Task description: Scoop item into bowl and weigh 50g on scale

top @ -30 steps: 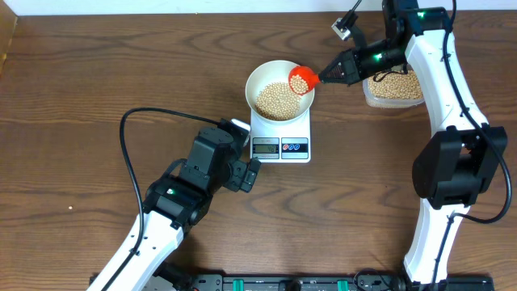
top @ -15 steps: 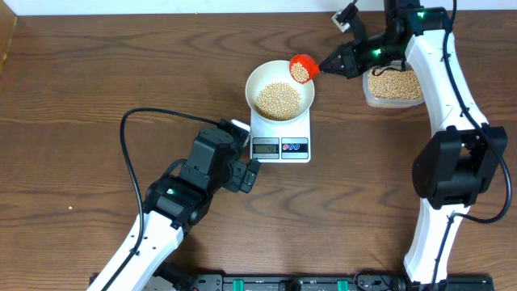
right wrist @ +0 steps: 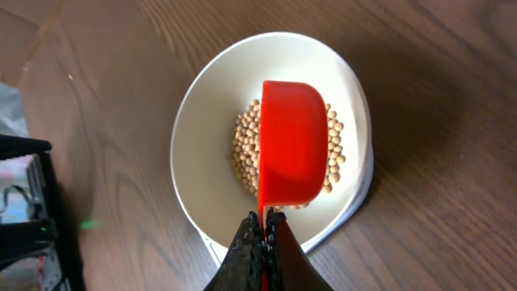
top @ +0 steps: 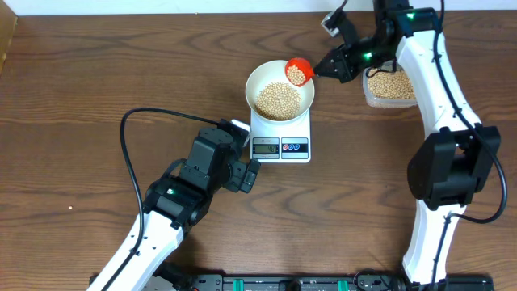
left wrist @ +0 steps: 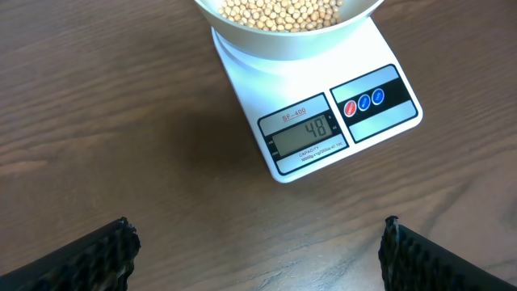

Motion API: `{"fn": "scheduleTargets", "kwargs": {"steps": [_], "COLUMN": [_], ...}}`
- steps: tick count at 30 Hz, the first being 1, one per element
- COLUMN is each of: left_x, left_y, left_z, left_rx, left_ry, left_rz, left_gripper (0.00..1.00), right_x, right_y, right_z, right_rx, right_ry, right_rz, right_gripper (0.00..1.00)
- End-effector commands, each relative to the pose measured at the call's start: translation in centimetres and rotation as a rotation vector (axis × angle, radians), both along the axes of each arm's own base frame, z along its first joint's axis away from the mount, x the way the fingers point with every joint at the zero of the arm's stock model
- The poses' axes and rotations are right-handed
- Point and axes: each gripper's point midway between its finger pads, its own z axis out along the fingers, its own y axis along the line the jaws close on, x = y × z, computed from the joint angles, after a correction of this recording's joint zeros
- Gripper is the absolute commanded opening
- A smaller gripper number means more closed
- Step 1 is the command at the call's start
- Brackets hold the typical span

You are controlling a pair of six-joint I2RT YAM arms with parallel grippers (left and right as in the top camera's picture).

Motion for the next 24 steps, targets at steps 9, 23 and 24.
{"fn": "scheduleTargets", "kwargs": {"steps": [9, 23, 24], "left_x": [0.3, 0.3, 0.3], "left_y": [0.1, 0.1, 0.1], "left_z": [0.3, 0.3, 0.3], "left_rx": [0.005, 0.005, 0.005], "left_ry": [-0.008, -0.008, -0.008], "left_rz": [0.003, 0.003, 0.003], "left_gripper": [0.97, 0.97, 0.97], "right_x": [-0.8, -1.5, -1.5], "right_y": [1.1, 2.1, 2.3], "right_z": [3.5, 4.9, 5.3], "right_rx": [-0.139, -0.029, 0.003], "right_ry": [-0.183, -0.136, -0.12], "right_rz": [0.054, 0.043, 0.036], "right_gripper": [0.01, 0.01, 0.01]}}
